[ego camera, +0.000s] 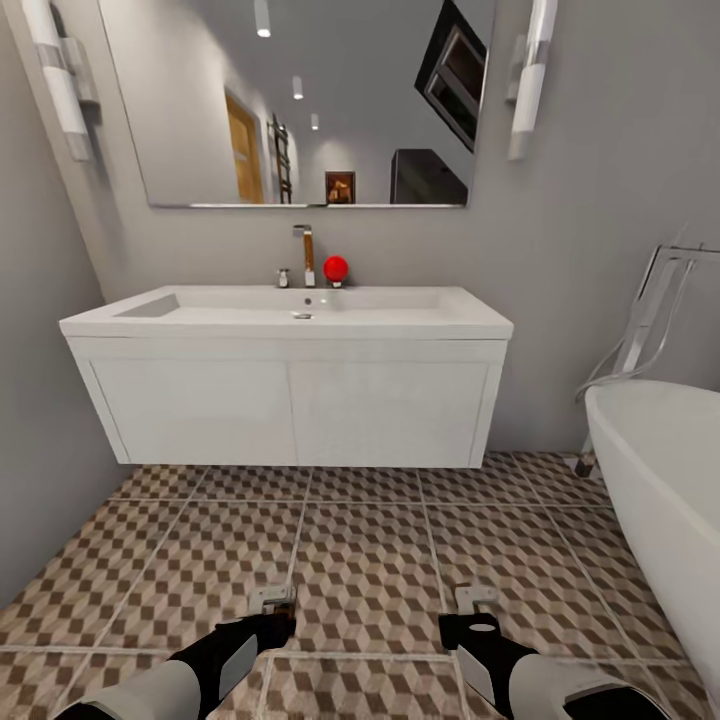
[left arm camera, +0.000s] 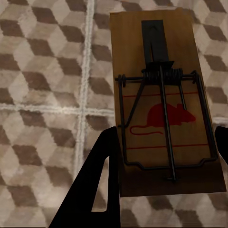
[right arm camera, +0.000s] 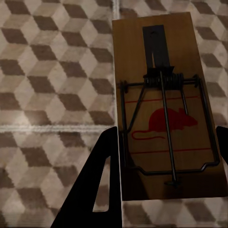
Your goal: Take the four mousetraps from the cabinet in the bathroom and place them on the bathroom floor. Make sure all four end up on the same floor surface, and ensure that at least two of them are either under or directly next to the same bathroom sink.
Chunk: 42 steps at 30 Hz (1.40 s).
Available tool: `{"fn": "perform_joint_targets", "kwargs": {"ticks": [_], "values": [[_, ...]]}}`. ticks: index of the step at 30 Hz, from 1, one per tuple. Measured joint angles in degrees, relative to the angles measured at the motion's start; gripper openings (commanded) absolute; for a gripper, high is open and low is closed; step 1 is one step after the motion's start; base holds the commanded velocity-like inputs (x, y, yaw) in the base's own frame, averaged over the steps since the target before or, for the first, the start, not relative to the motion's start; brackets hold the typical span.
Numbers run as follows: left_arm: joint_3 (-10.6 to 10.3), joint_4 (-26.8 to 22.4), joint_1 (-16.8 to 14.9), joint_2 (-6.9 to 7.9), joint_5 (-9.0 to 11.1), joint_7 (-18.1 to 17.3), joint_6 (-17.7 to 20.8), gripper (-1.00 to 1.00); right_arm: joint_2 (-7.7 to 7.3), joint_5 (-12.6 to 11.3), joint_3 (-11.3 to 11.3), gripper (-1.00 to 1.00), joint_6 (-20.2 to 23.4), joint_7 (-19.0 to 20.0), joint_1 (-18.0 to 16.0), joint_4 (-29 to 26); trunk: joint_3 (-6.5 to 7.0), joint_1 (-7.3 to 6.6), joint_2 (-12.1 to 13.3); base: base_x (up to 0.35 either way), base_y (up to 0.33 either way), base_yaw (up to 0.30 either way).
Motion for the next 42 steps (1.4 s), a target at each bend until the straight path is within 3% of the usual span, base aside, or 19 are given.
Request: {"fn": "perform_joint_targets", "kwargs": {"ticks": [17,25,30,35,42], "values": [[-0.1,-1.2,0.0,0.2,-0.3,0.2,-0.1,-1.0,-0.26,0.6,0.3,-1.0,0.3,-0.4,0.0,-0.2,-3.77,0.44,-0.2,0.0,0.0,0.0],[-0.1,-7.1,0.0,1.88,-0.7,0.3,0.7,-1.0,-0.03,0.7,0.3,-1.0,1.7,-0.6,-0.1,-1.7,-5.54,0.64,-0.3,0.0,0.0,0.0],[-0.1,-9.7,0.0,2.64,-2.7,0.4,0.8,-1.0,0.14,0.6,0.3,-1.0,2.1,-1.4,-0.1,-3.4,-6.65,0.77,-0.4,0.0,0.0,0.0],[-0.1,-13.5,0.0,4.6,-4.2,0.3,0.9,-1.0,0.0,0.3,0.2,-1.0,2.4,-3.1,-0.1,-5.3,-7.76,0.9,-0.5,0.0,0.0,0.0],[0.0,-20.4,0.0,7.6,-4.6,0.3,3.0,-1.0,0.07,0.3,0.1,-1.0,3.1,-4.9,-1.8,-6.5,-9.3,1.08,-0.6,0.0,0.0,0.0]]}}
